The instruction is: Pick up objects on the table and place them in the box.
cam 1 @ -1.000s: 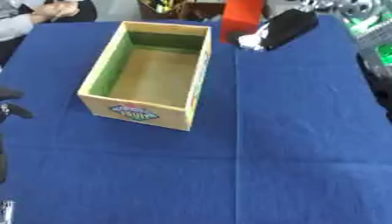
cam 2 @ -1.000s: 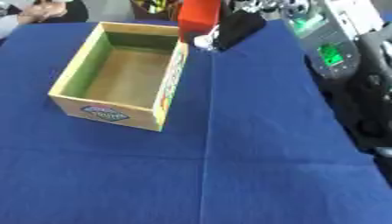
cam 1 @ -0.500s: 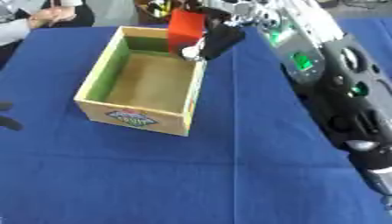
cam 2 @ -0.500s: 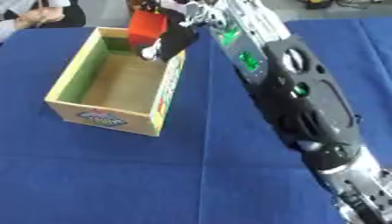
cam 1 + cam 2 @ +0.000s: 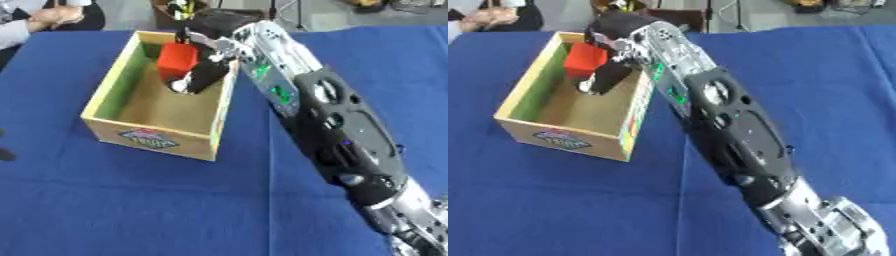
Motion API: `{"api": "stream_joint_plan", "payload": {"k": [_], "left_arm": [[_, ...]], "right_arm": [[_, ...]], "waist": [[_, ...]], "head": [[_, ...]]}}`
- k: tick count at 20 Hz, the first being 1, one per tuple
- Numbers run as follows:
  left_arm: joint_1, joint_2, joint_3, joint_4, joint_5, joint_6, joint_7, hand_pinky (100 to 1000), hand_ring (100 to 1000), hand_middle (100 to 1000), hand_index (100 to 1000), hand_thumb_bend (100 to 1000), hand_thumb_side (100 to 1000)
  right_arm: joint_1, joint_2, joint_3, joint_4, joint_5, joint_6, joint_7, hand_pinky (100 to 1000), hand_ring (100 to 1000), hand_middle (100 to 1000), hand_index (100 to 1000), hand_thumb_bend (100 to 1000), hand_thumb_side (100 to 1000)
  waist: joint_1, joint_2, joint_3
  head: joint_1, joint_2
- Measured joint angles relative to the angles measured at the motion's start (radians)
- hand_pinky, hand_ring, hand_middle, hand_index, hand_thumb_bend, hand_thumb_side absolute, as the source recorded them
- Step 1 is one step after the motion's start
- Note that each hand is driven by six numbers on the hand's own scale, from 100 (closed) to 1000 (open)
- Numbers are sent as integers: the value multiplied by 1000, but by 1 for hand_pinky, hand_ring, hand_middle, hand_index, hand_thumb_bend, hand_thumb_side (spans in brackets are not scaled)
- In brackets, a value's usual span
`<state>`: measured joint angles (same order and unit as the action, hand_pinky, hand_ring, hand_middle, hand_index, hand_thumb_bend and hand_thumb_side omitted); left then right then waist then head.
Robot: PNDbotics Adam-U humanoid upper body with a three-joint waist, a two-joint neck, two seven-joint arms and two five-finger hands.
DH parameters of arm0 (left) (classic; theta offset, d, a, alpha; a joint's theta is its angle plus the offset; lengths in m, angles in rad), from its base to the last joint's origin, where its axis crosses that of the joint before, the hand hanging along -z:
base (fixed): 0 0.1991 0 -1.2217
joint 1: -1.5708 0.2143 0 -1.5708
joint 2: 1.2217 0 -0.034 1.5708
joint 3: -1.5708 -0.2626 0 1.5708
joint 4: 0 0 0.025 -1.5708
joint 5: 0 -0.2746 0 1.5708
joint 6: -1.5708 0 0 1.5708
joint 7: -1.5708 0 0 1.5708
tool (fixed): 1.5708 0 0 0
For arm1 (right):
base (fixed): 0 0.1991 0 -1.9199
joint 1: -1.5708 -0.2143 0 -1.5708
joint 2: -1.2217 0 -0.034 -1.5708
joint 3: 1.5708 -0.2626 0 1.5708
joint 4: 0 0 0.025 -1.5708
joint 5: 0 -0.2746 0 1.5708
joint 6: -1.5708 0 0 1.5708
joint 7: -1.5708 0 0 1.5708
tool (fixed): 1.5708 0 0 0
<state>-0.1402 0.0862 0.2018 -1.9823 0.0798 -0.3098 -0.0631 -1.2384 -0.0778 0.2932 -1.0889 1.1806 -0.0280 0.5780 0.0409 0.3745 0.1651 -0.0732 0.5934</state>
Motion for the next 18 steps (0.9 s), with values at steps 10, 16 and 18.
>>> {"api": "stream_joint_plan", "payload": {"k": [10,16,18], "left_arm": [[-2,0,-3,0,4,2,-7,434,622,546,812,375,840],[-2,0,-6,0,7,2,-10,435,622,547,812,374,840],[-2,0,-6,0,7,2,-11,435,622,547,813,374,840]], "right_arm": [[-38,56,-42,170,158,-5,-59,727,699,369,433,100,626],[-38,82,-63,248,222,-16,-70,753,772,498,627,100,611],[-38,85,-66,264,233,-25,-68,771,799,565,708,100,606]], "waist": [[-8,4,9],[-10,8,14],[-10,8,14]], "head": [[-10,-8],[-16,-15],[-16,-16]]}}
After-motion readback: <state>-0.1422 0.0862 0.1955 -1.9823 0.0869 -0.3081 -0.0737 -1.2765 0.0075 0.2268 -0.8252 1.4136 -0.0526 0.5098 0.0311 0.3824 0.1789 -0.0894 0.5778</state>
